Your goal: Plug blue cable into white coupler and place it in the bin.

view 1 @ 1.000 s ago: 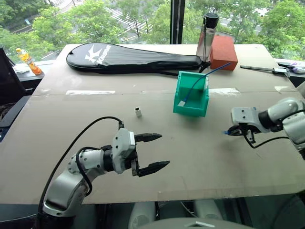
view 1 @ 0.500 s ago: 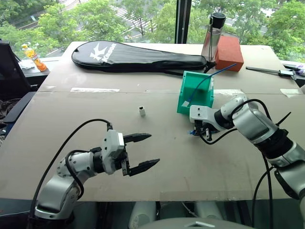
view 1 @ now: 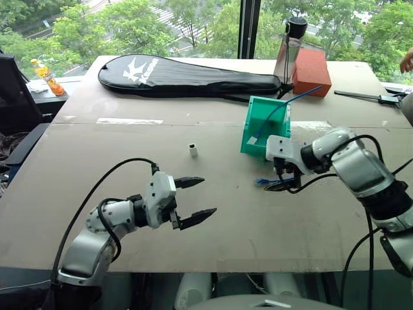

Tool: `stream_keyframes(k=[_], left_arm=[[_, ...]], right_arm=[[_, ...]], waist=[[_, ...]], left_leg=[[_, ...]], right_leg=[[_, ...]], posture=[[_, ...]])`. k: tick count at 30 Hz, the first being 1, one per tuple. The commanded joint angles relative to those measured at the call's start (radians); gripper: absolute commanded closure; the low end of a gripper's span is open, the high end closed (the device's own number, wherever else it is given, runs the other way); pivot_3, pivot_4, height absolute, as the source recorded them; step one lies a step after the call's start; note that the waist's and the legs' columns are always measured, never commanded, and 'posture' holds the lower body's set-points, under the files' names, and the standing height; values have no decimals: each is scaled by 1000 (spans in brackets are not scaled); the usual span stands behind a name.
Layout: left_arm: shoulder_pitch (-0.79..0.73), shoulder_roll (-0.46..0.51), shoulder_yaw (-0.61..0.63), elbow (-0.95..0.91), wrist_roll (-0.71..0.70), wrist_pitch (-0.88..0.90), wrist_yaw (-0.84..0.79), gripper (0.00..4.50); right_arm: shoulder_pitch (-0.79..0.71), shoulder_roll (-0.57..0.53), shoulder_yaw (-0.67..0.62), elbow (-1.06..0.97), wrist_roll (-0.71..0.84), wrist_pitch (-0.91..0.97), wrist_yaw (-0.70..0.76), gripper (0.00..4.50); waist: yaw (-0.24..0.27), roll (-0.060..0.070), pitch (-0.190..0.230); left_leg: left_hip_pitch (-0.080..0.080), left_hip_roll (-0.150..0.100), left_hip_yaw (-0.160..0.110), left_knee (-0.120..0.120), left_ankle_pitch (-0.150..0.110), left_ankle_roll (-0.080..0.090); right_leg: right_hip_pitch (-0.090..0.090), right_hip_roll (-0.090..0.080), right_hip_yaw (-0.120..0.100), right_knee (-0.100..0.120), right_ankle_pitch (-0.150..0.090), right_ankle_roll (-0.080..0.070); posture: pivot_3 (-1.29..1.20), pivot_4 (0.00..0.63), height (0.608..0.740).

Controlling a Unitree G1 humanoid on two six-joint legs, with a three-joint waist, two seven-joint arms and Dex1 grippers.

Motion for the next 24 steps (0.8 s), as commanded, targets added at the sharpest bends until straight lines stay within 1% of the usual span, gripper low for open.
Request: stream_keyframes(k=[1, 2, 4, 7, 8, 10, 12, 13, 15, 17, 21, 24], left_arm=[[-82, 12, -44, 24, 43, 26, 5, 0], [-121, 14, -67, 47, 53, 26, -15, 0], [-220, -4, -116, 118, 69, 25, -52, 0], [-331, -38, -173, 225, 97, 4, -99, 0], [-358, -48, -187, 254, 105, -2, -109, 0], [-439, -90, -241, 358, 161, -49, -128, 0], [-505, -135, -276, 449, 202, -84, -131, 0], [-525, -148, -280, 480, 211, -95, -133, 0], [-586, -199, -309, 559, 246, -122, -127, 0], [-635, -248, -335, 619, 275, -144, -124, 0], [-680, -292, -366, 709, 324, -209, -138, 0], [-702, -320, -384, 764, 365, -265, -127, 0]], right_arm=[[129, 24, -242, -175, 166, -7, -58, 36], [197, 57, -334, -230, 217, -18, -95, 36], [373, 131, -523, -324, 306, -100, -148, 36], [542, 170, -662, -406, 387, -123, -196, 36], [580, 170, -687, -422, 409, -131, -200, 36], [708, 154, -761, -445, 434, -161, -182, 36], [801, 133, -805, -445, 432, -218, -163, 36], [823, 125, -810, -443, 435, -241, -164, 36], [890, 98, -845, -440, 451, -258, -152, 36], [958, 66, -871, -444, 444, -277, -140, 36], [1015, 44, -891, -440, 439, -307, -179, 36], [1038, 54, -894, -444, 432, -332, -225, 36]], waist=[[0, -1, 0], [2, -1, 0], [6, -1, -1], [8, 0, 0], [2, -1, -1], [0, -1, -1], [1, -2, -1], [1, -2, -1], [-8, -2, -1], [-3, -2, -1], [-4, -2, -1], [-2, -2, -1]], left_leg=[[0, 0, 0, 0, 0, 0], [0, 0, -1, 0, 0, 0], [0, 0, -2, -1, 0, 0], [0, 0, -2, 0, 0, 0], [0, -1, -2, 0, 0, 0], [1, -1, 0, 1, 0, 0], [2, -2, -1, 1, 0, 0], [2, -2, -1, 1, 0, 0], [3, -2, 0, 1, 0, 0], [4, -2, 0, 1, 0, 0], [4, -2, -1, 1, 0, 0], [3, -2, -1, 1, 0, 0]], right_leg=[[0, 0, 0, 0, 0, 0], [0, 0, 0, 0, 0, 1], [1, 1, -1, 0, 2, 3], [2, 2, -1, 0, 2, 4], [2, 1, -1, 0, 2, 4], [2, 1, 1, 0, 2, 3], [4, 2, 1, 0, 2, 4], [4, 3, 1, 0, 2, 4], [3, 4, 2, 0, 2, 3], [4, 5, 3, 0, 1, 3], [4, 5, 2, 0, 1, 3], [4, 5, 2, 0, 1, 3]], posture=[[0, 150, 740], [0, 150, 740], [0, 150, 740], [0, 150, 740], [0, 150, 740], [0, 150, 740], [0, 150, 740], [0, 150, 740], [0, 150, 740], [0, 150, 740], [0, 150, 740], [0, 150, 740]])
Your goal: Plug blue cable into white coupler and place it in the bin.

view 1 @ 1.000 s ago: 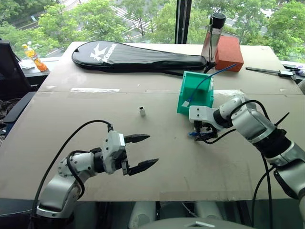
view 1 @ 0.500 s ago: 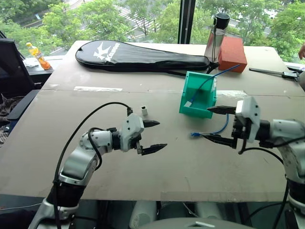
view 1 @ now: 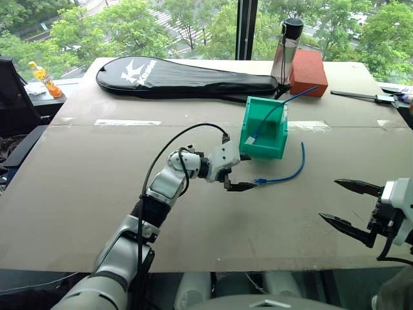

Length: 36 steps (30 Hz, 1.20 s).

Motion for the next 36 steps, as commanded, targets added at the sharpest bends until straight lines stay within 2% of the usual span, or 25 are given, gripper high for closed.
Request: stream_keyframes(k=[1, 4, 13, 14, 17, 19, 21, 25, 28, 31, 34, 36], left_arm=[[-34, -27, -8, 49, 42, -71, 9, 0], [-45, -48, -15, 98, 64, -109, -2, 0], [-68, -84, -31, 230, 104, -205, -62, 4150], [-68, -84, -26, 237, 100, -214, -68, 4470], [-63, -83, -3, 232, 71, -238, -90, 4470], [-54, -83, 24, 189, 30, -242, -112, 4470], [-53, -86, 67, 110, -30, -247, -124, 4470], [-43, -91, 118, -27, -110, -194, -117, 4470], [-32, -95, 146, -124, -155, -141, -94, 4470], [-15, -109, 158, -164, -146, -163, -47, 4470], [-9, -120, 158, -179, -126, -198, -7, 4500], [-8, -125, 157, -184, -122, -205, 14, 4500]], right_arm=[[15, 2, -29, -30, -7, -45, -59, 36], [45, -1, -25, -52, 5, -53, -80, 36], [115, 7, -41, -125, 45, 1, -181, 0], [122, 15, -39, -137, 57, 18, -205, 0], [140, 53, -14, -173, 50, 25, -278, 0], [133, 106, 17, -213, 73, 92, -388, 0], [108, 202, 54, -280, 222, 197, -554, 0], [66, 320, 137, -343, 506, 333, -853, 0], [-19, 363, 208, -329, 665, 352, -1041, 0], [-128, 412, 265, -282, 792, 305, -1180, 0], [-208, 416, 304, -251, 834, 284, -1256, 843], [-243, 406, 323, -236, 853, 270, -1290, 1817]], waist=[[2, 0, 0], [3, 0, 0], [3, -1, 0], [3, -1, 0], [3, -1, 0], [3, -1, 0], [2, -1, 0], [2, -1, 0], [0, -1, 0], [0, -1, 0], [3, -1, 0], [3, -1, 0]], left_leg=[[0, 0, 0, 0, 0, 0], [-1, 0, 0, 0, 0, 0], [-1, 0, -1, 0, 0, 0], [-1, 0, -1, 0, 0, 0], [-1, 1, -1, 0, 0, 0], [-1, 1, -1, 0, 0, 0], [-2, 2, -1, 0, 0, 0], [-3, 2, -2, 0, 0, 0], [-2, 2, -1, 0, 0, 0], [-2, 1, 0, 1, 0, 0], [-2, 1, -2, 1, 0, 0], [-2, 1, -2, 1, 0, 0]], right_leg=[[0, 0, 0, 0, 0, 0], [0, -1, 0, 0, 0, -1], [0, -2, -1, 0, -1, -2], [0, -2, -1, 0, -1, -2], [0, -2, -1, 0, -1, -2], [0, -2, -1, 0, -1, -2], [-1, -2, -1, 0, -1, -2], [-1, -3, -1, 0, -1, -3], [-1, -4, 0, 0, -1, -2], [-1, -4, 0, 0, -1, -2], [0, -3, -1, 0, -1, -2], [0, -2, -1, 0, 1, 1]], posture=[[0, 150, 740], [0, 150, 740], [0, 150, 740], [0, 150, 740], [0, 150, 740], [0, 150, 740], [0, 150, 740], [0, 150, 740], [0, 150, 740], [0, 150, 740], [0, 150, 740], [0, 150, 740]])
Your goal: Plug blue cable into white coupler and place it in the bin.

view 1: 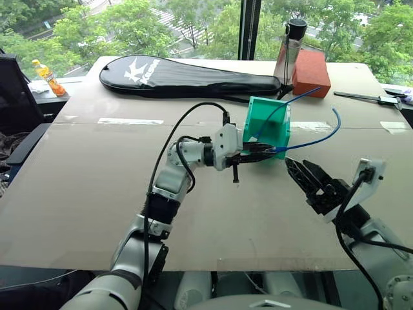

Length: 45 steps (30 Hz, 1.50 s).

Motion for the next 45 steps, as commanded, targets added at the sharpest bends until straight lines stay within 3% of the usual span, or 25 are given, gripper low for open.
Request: stream_keyframes(k=[1, 23, 24, 25, 28, 37, 42, 43, 45], left_arm=[[-4, -12, 13, -48, 3, -35, 40, 4500], [24, -13, 5, -87, 13, -63, 113, 4500], [26, -14, 4, -90, 14, -63, 114, 4500], [27, -15, 3, -92, 14, -62, 115, 4500], [32, -18, 0, -98, 12, -60, 116, 4500], [53, 3, 15, -134, -49, 36, 98, 4500], [82, 46, 67, -189, -101, 197, 136, 2150], [95, 66, 87, -205, -118, 237, 145, 1495], [123, 119, 137, -230, -152, 309, 155, 787]], right_arm=[[-54, -1, 24, 8, 66, -48, -56, 2256], [-228, 3, 132, 140, 136, -137, -94, 2256], [-231, 3, 135, 143, 137, -138, -95, 2771], [-233, 2, 138, 145, 138, -138, -95, 2954], [-236, -3, 154, 152, 129, -132, -90, 4385], [-240, -8, 162, 157, 135, -138, -89, 4455], [-235, -25, 162, 163, 125, -137, -77, 4500], [-234, -30, 160, 165, 125, -138, -73, 4500], [-235, -40, 152, 171, 127, -141, -67, 4500]], waist=[[-2, 0, 0], [-3, 0, 0], [-3, 0, 0], [-3, 0, 0], [-3, 0, 0], [-4, 0, 0], [-5, 0, 0], [-6, 0, 0], [-16, 0, 0]], left_leg=[[0, 0, 0, 0, 0, 0], [0, 1, 1, 0, 0, 0], [0, 1, 1, 0, 0, 0], [0, 1, 1, 0, 0, 0], [0, 1, 1, 0, 0, 0], [0, 1, 1, 0, 0, 0], [0, 1, 1, 0, 0, 0], [0, 1, 1, 0, 0, 0], [0, 1, 1, -1, 0, 0]], right_leg=[[0, 0, 0, 0, 0, 0], [0, 0, 0, -1, 0, 1], [0, 0, 0, -1, 0, 1], [0, 0, 0, -1, 0, 1], [0, 0, 0, -1, 0, 1], [0, 0, 0, -1, 0, 1], [0, 0, 0, -1, 0, 1], [0, 0, 0, -1, 0, 1], [0, 0, 0, -1, 0, 1]], posture=[[0, 150, 740], [0, 150, 740], [0, 150, 740], [0, 150, 740], [0, 150, 740], [0, 150, 740], [0, 150, 740], [0, 150, 740], [0, 150, 740]])
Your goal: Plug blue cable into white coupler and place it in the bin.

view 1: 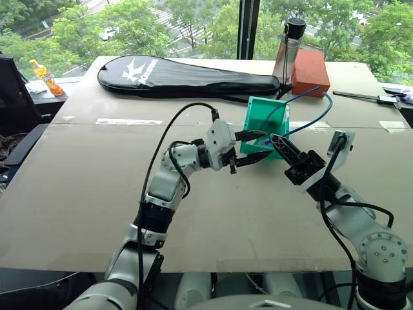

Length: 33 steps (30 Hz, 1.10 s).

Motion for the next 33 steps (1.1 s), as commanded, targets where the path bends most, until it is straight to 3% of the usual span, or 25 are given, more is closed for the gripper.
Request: stream_keyframes(k=[1, 6, 12, 23, 32, 33], left_arm=[[38, 90, 107, -71, -73, 119, 23, 787], [90, 239, 232, -13, -105, 206, 14, 787], [97, 345, 274, 202, -57, 131, -50, 787], [-65, 289, 195, 661, 125, -203, -80, 787], [-174, 239, 182, 872, 179, -337, -123, 787], [-179, 236, 182, 884, 181, -345, -131, 1333]], right_arm=[[-9, -21, -26, -14, 10, -15, 26, 4500], [-18, -45, -35, 14, 7, -12, 55, 4500], [-40, -59, -27, 54, -10, 1, 97, 4500], [-17, -51, -16, 23, -43, -1, 108, 4500], [16, -43, -19, -18, -56, -17, 78, 4500], [21, -43, -19, -23, -56, -18, 76, 4500]], waist=[[-13, 0, 0], [-18, 0, 0], [-13, 0, 0], [-8, -2, 0], [-15, -2, 0], [-15, -2, 0]], left_leg=[[0, 0, 0, 0, 0, 0], [0, 1, 0, -1, 0, 0], [0, 0, 1, -1, 0, 0], [-1, 0, 1, -1, 0, 0], [-1, 0, 1, -1, 0, 0], [-1, 0, 1, -1, 0, 0]], right_leg=[[0, 0, 0, 0, 0, 0], [0, 0, -1, 0, 0, 0], [-1, -1, -1, 0, -1, -2], [-1, -2, -2, 0, 0, 0], [-1, -2, -2, 0, 0, 0], [-1, -2, -1, 0, 0, 0]], posture=[[0, 150, 740], [0, 150, 740], [0, 150, 740], [0, 150, 740], [0, 150, 740], [0, 150, 740]])
